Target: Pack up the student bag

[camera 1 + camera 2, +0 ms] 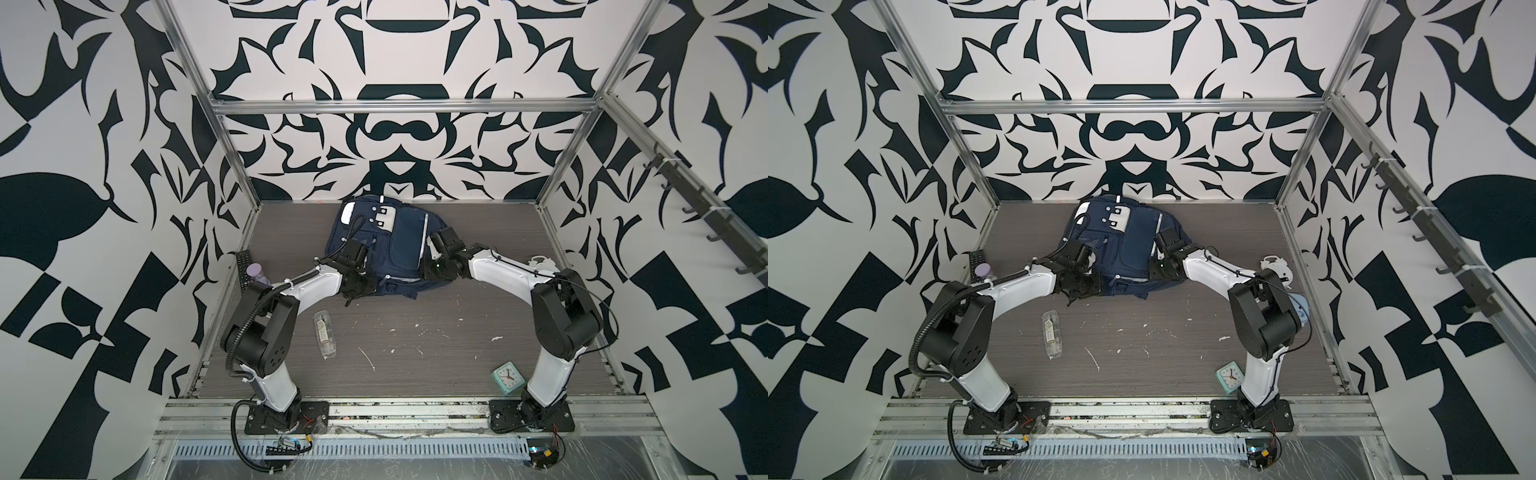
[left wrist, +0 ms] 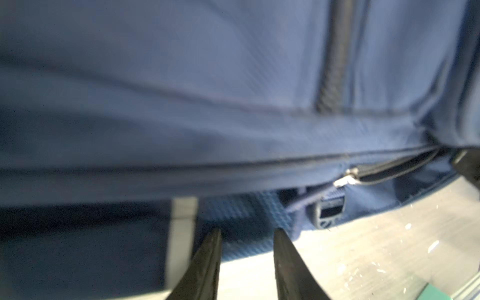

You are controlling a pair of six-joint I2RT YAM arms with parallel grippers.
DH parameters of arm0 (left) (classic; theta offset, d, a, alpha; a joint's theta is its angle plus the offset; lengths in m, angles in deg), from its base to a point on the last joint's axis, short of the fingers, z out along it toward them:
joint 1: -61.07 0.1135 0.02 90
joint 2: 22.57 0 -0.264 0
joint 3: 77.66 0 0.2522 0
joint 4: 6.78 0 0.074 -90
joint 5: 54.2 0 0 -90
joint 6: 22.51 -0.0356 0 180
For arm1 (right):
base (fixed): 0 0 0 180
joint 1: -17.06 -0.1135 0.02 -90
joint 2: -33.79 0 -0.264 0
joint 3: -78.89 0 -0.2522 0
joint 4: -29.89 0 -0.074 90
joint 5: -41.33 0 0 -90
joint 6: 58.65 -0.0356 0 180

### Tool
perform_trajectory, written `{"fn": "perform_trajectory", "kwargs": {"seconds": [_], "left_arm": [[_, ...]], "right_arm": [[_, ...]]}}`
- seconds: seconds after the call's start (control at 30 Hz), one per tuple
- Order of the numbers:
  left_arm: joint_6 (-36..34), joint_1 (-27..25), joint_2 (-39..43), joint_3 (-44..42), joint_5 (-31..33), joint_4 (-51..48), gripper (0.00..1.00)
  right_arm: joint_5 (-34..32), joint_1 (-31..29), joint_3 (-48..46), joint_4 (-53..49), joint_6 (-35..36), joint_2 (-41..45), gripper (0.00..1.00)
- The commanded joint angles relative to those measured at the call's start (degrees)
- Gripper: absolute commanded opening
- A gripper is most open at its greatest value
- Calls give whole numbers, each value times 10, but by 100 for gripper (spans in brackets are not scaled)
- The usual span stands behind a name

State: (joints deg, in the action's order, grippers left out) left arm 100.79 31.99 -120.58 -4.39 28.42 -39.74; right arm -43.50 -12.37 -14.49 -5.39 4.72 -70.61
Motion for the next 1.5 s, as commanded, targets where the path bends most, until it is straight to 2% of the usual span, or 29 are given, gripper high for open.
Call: {"fn": "perform_trajectory", "kwargs": {"seconds": [0.0,0.13,0.27,0.47,0.77,1.03,1.17,1.3,1.47], "left_arm": [[19,-13,-10,2,-8,-8,37],[18,-18,-6,3,-11,-12,37],[2,-16,24,8,14,-35,38],[-27,20,53,21,37,-56,47],[-11,121,49,12,-39,-24,52],[32,150,4,24,-104,24,57],[53,158,-15,23,-125,50,55],[63,160,-26,26,-131,63,48],[71,160,-29,27,-133,73,27]], "right_arm": [[-22,2,24,0,14,16,57],[-26,-9,10,2,17,50,58],[-43,-39,9,-4,12,72,58],[-49,-85,25,-4,0,56,59],[-43,-133,85,-7,-16,-5,59],[-39,-146,113,-15,-20,-30,60],[-39,-148,112,-17,-21,-29,60],[-39,-149,107,-18,-22,-30,60],[-34,-150,106,-18,-27,-34,60]]}}
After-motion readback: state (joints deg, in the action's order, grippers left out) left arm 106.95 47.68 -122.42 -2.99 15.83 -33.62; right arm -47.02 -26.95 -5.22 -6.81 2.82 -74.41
